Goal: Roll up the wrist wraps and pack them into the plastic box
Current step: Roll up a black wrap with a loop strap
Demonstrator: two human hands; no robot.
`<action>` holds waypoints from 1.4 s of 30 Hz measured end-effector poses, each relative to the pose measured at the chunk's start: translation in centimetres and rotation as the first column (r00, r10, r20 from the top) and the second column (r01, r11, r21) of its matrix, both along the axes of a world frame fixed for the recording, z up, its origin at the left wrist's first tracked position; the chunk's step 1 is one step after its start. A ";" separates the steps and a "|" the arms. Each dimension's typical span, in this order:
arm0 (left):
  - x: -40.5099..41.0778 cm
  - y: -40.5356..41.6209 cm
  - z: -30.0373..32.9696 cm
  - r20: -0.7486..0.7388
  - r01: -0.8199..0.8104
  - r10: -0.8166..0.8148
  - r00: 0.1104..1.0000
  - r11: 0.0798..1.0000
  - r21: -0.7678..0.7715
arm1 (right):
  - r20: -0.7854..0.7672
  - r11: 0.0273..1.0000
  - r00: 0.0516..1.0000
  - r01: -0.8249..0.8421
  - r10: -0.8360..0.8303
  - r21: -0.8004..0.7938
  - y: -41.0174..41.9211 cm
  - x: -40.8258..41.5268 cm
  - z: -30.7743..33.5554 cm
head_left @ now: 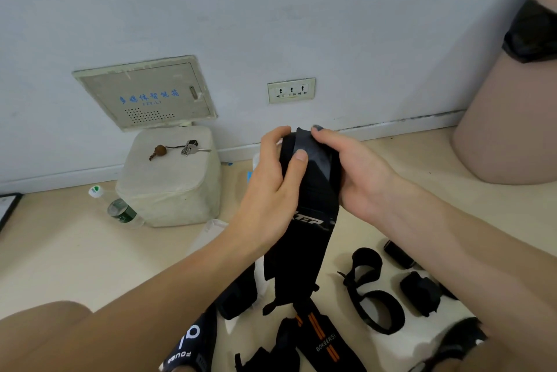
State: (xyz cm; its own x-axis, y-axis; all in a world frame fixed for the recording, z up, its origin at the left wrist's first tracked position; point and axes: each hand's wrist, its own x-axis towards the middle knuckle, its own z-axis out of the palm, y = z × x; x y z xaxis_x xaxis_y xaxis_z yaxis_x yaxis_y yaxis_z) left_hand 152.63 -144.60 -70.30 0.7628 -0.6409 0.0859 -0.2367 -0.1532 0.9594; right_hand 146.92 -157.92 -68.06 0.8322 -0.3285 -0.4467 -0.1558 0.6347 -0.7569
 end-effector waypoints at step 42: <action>0.8 0.5 1.2 -0.247 -0.071 0.069 0.967 0.997 -0.001 | 0.065 0.991 0.995 0.082 -0.076 -0.108 0.8 -0.6 0.3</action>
